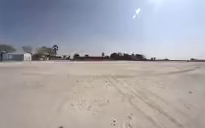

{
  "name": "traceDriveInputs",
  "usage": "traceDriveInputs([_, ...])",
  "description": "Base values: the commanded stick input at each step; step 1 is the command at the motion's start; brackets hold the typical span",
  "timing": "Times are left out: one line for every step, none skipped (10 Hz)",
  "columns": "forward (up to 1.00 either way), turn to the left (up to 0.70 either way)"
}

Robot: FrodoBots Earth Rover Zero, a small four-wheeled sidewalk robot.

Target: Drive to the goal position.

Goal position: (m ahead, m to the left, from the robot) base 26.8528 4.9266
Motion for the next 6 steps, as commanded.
traceDriveInputs([0.45,0.0])
traceDriveInputs([0.45,0.0])
traceDriveInputs([0.45,0.0])
traceDriveInputs([0.45,0.0])
traceDriveInputs([0.45,0.0])
traceDriveInputs([0.45,0.0])
